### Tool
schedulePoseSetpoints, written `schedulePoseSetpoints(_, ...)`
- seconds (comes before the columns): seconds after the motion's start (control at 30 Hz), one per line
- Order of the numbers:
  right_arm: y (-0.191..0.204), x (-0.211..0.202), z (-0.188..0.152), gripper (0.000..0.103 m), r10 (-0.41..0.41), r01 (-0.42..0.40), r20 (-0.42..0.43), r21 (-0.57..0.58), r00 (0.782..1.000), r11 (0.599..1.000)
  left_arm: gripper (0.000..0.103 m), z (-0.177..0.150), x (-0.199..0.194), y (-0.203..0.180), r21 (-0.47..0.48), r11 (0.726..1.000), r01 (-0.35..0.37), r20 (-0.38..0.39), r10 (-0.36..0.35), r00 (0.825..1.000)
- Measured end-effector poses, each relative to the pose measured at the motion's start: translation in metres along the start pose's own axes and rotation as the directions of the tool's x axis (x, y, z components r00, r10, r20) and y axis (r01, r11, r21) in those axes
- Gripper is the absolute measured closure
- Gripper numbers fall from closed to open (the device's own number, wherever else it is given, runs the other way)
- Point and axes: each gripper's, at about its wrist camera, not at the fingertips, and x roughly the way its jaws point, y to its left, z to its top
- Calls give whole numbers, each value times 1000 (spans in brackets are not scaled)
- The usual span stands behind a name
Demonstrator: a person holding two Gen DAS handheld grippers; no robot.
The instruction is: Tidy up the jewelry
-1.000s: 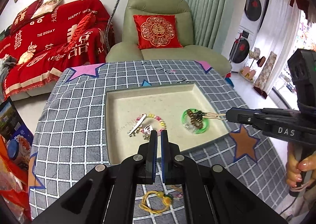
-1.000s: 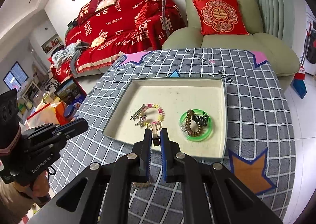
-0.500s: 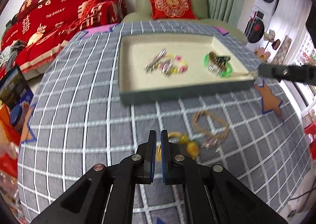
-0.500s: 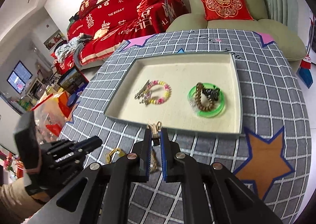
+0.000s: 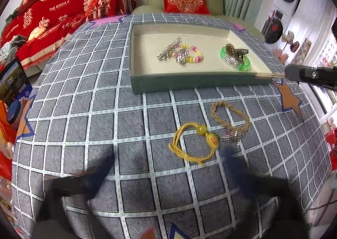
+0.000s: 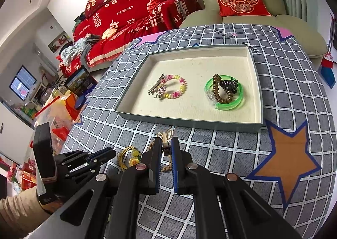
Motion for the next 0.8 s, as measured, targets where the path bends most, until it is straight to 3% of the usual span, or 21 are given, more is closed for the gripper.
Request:
schedulePoseSetpoints(0.37, 5, -3, -6, 94, 12, -12, -1, 4, 1000, 1000, 0, -14, 78, -3, 24, 995, -93, -16, 94, 995)
schedulePoseSetpoints(0.63, 4, -5, -8, 94, 22, -22, 1, 21, 1000, 1000, 0, -23, 133, 0, 43, 995, -89, -81, 92, 992)
schedulePoseSetpoints(0.67, 4, -5, -8, 94, 22, -22, 1, 20, 1000, 1000, 1, -26, 139, -1, 45, 996, -80, -91, 84, 992)
schedulePoseSetpoints(0.7, 4, -5, -8, 94, 23, -23, 1, 20, 1000, 1000, 9, -29, 144, -2, 47, 996, -73, -102, 77, 992)
schedulePoseSetpoints(0.8, 3, -5, -8, 94, 24, -25, 3, 22, 1000, 999, 10, -37, 153, -6, 52, 996, -69, -116, 75, 990)
